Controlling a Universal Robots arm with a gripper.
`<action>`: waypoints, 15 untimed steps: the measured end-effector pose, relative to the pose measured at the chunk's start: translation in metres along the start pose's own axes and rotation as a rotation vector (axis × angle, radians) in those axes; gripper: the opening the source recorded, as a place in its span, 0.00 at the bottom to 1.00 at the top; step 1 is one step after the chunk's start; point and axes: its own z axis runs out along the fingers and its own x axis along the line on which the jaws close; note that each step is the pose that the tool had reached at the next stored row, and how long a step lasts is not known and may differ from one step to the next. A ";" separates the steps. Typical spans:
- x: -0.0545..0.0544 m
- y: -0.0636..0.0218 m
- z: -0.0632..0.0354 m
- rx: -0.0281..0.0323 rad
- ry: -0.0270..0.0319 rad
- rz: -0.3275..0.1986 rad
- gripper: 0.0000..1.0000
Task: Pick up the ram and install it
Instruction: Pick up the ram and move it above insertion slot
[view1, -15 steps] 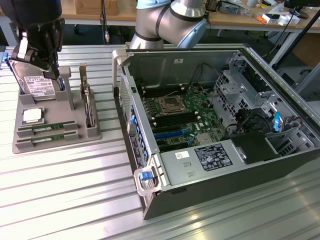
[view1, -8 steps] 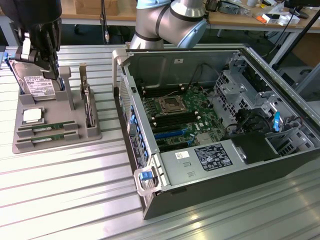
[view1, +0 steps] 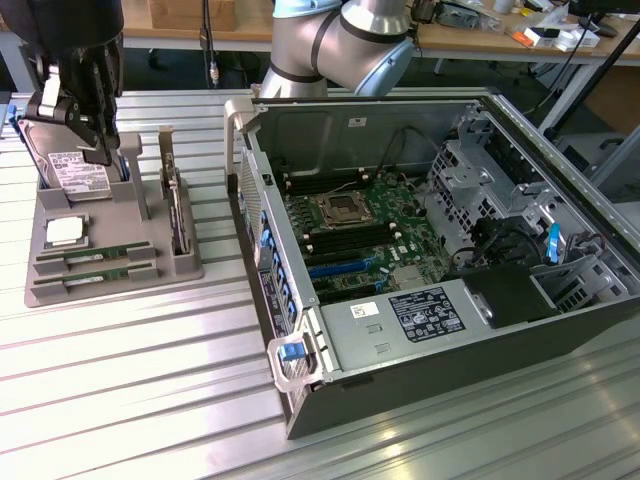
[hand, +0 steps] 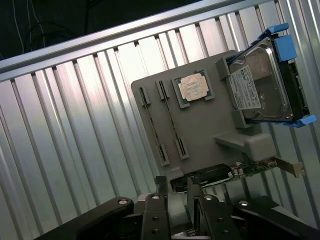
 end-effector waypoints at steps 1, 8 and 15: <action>0.000 0.0000 0.0000 0.0000 0.0000 0.000 0.30; 0.000 -0.0002 0.0053 0.0000 0.0001 0.000 0.30; 0.000 -0.0006 0.0134 0.0000 0.0000 0.000 0.30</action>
